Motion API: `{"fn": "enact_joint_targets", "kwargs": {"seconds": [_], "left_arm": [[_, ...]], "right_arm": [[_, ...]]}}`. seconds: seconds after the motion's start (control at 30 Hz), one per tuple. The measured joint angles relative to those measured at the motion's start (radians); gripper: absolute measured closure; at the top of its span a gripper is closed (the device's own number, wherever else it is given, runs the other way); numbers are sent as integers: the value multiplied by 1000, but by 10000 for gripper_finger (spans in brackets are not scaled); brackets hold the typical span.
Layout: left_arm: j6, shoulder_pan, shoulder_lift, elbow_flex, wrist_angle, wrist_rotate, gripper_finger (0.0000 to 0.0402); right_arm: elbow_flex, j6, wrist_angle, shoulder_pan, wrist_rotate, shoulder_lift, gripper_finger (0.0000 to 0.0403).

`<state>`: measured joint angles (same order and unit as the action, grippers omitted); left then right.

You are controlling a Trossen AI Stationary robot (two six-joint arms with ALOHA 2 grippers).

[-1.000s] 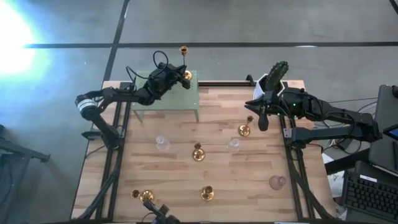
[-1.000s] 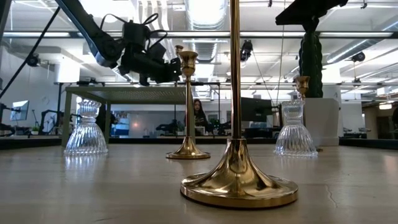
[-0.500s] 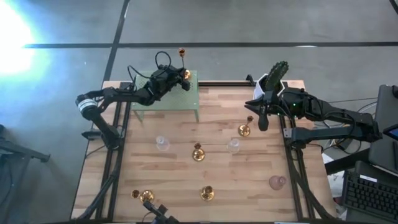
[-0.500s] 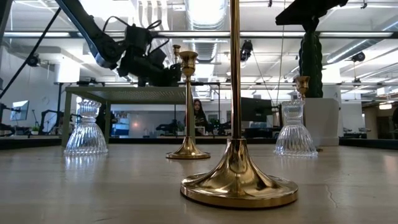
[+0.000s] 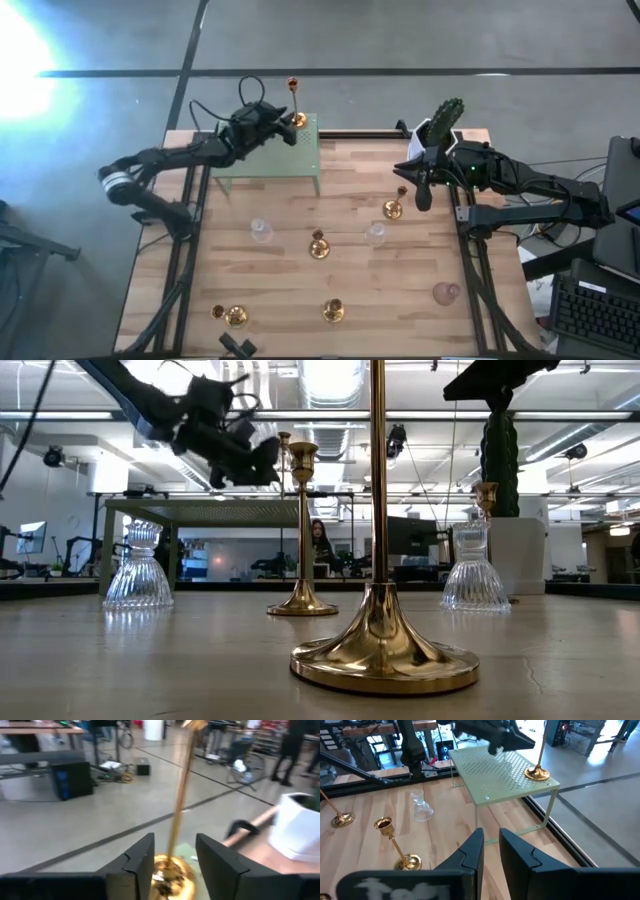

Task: Pick & Place candle stick holders
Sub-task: Put the candle holder on the shelf

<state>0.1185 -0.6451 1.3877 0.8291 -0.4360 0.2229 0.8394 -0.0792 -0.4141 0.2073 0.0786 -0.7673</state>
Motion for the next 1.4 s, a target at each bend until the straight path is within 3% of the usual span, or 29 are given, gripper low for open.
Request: {"fn": "enact_joint_targets", "kwargs": {"seconds": [0.23, 0.53, 0.73, 0.83, 1.03, 1.27, 1.4], "left_arm": [[7, 1, -197, 0, 190, -241, 203], [40, 68, -420, 0, 236, -635, 195], [68, 237, -559, -37, 251, -686, 195], [100, 344, -628, -54, 311, -643, 195], [101, 591, -723, -64, 508, -336, 197], [122, 832, -727, -65, 646, -33, 197], [148, 914, -708, -65, 657, 47, 197]], "right_arm": [[0, 1, -1, 0, 0, 0, 351], [0, -7, -44, 0, -11, 0, 351], [0, -22, -58, 0, -57, 0, 351], [0, -18, -58, 0, -64, 0, 351], [0, -13, -58, 0, -64, 0, 351], [0, 0, -109, 0, -63, 4, 351], [-2, -95, -248, -4, -54, 18, 351]]}}
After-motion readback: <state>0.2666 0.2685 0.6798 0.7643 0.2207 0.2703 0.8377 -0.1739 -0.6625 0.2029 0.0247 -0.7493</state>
